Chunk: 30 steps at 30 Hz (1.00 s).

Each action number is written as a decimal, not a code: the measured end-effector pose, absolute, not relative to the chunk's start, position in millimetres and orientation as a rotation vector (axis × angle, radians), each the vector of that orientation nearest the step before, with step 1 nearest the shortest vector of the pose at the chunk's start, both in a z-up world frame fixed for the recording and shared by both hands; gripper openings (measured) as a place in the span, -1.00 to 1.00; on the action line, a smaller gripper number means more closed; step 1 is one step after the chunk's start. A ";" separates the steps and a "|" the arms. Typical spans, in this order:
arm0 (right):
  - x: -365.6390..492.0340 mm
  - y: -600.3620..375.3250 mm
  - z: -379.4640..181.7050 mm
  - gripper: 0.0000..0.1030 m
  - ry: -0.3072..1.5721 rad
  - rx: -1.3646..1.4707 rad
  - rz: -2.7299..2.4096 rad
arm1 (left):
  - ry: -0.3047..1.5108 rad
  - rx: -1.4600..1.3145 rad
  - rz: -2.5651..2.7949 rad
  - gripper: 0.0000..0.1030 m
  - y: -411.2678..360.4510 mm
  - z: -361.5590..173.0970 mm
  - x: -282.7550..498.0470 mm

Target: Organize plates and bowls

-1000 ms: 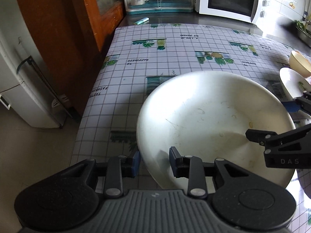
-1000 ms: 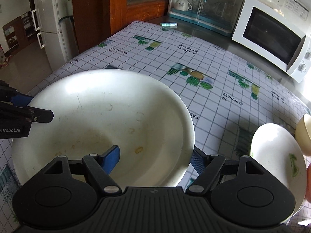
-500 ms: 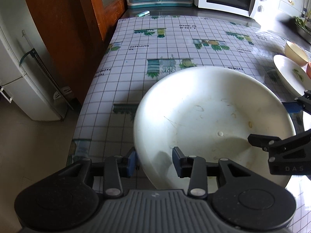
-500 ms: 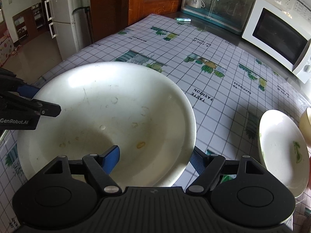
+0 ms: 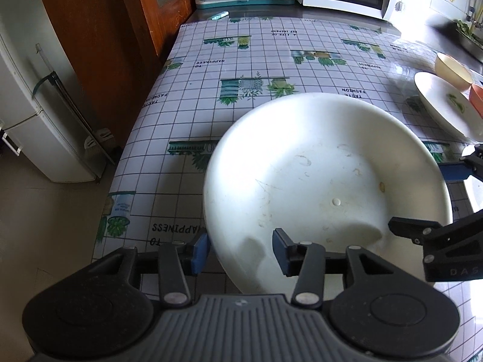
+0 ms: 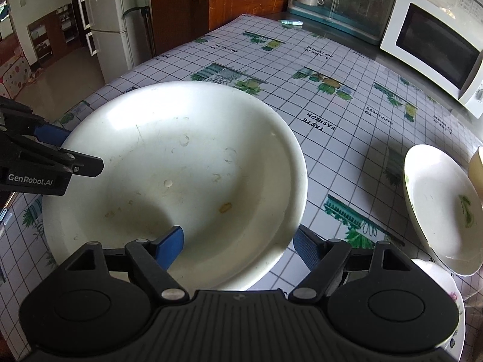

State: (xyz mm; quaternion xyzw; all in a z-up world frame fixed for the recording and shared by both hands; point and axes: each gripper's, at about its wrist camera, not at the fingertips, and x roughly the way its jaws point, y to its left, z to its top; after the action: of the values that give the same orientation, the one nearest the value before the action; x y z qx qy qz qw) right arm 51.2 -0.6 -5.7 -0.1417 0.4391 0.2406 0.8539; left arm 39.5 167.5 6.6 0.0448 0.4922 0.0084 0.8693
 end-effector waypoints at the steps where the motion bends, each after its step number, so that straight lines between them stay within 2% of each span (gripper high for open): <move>1: 51.0 -3.1 -4.7 1.00 0.924 -0.296 0.508 | 1.025 0.095 0.016 -0.04 167.2 9.0 37.9; 7: 45.3 -21.6 4.8 1.00 0.916 -0.275 0.509 | 0.967 0.105 0.002 0.11 162.0 31.7 30.1; 19: 21.3 -89.1 37.5 1.00 0.829 -0.247 0.419 | 0.862 0.090 -0.205 0.13 96.7 60.4 30.4; 30: -1.9 -173.3 19.1 1.00 0.827 -0.224 0.186 | 0.875 0.151 -0.487 0.07 -6.9 42.9 34.5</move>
State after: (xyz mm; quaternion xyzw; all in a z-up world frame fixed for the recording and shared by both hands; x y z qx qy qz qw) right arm -1.9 -173.3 19.1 -0.1086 0.4003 0.0899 0.9055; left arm 34.5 -6.9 42.9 0.0724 0.4190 -0.2331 0.8746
